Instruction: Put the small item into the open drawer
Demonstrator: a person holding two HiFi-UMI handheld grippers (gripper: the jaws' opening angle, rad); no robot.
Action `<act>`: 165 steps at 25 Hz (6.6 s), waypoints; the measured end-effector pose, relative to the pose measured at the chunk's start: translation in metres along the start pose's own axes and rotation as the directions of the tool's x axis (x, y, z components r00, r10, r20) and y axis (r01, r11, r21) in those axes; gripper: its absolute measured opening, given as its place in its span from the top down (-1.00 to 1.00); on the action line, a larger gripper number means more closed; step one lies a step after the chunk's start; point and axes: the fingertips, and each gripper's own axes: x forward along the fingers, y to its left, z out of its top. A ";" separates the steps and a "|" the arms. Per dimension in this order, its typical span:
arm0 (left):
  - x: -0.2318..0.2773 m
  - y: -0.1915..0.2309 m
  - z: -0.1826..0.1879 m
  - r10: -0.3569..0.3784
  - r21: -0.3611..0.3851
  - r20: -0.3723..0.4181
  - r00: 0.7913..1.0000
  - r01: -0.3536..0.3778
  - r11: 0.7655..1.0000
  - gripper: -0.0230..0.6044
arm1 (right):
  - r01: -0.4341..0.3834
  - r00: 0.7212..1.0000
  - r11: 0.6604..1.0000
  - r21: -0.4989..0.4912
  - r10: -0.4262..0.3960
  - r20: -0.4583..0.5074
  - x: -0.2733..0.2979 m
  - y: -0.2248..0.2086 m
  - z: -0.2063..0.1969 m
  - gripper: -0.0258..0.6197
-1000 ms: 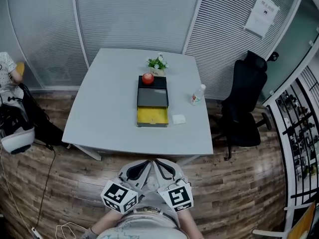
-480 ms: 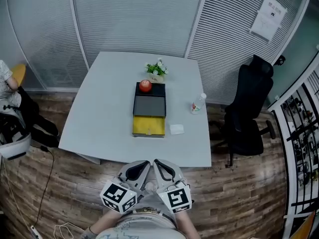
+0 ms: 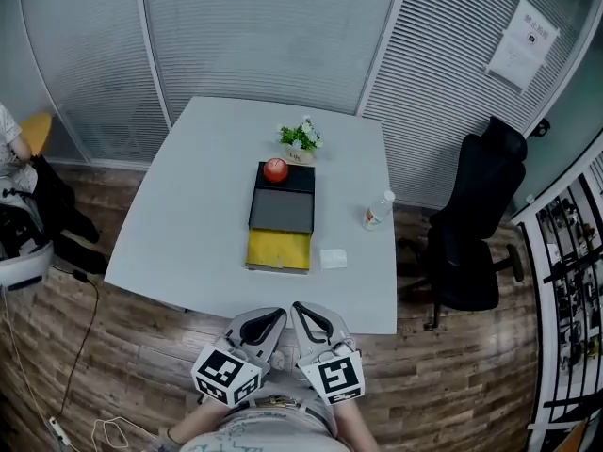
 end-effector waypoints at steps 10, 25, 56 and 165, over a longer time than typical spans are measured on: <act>0.018 0.046 0.014 -0.023 -0.020 -0.010 1.000 0.022 1.000 0.94 | 0.044 0.999 0.999 0.015 -0.044 -0.013 0.046 -0.019 0.008 0.91; 0.040 0.149 0.054 -0.124 0.009 -0.038 0.992 0.124 0.992 0.94 | 0.126 0.990 0.992 0.015 -0.125 -0.058 0.150 -0.028 0.026 0.91; 0.090 0.171 0.070 -0.122 -0.028 -0.042 0.992 0.121 0.992 0.94 | 0.072 0.992 0.997 -0.008 -0.072 -0.102 0.186 -0.083 0.022 0.91; 0.110 0.165 0.037 -0.063 -0.106 -0.110 0.992 0.052 0.993 0.94 | 0.322 0.706 0.945 0.065 -0.193 -0.681 0.104 -0.240 -0.186 0.91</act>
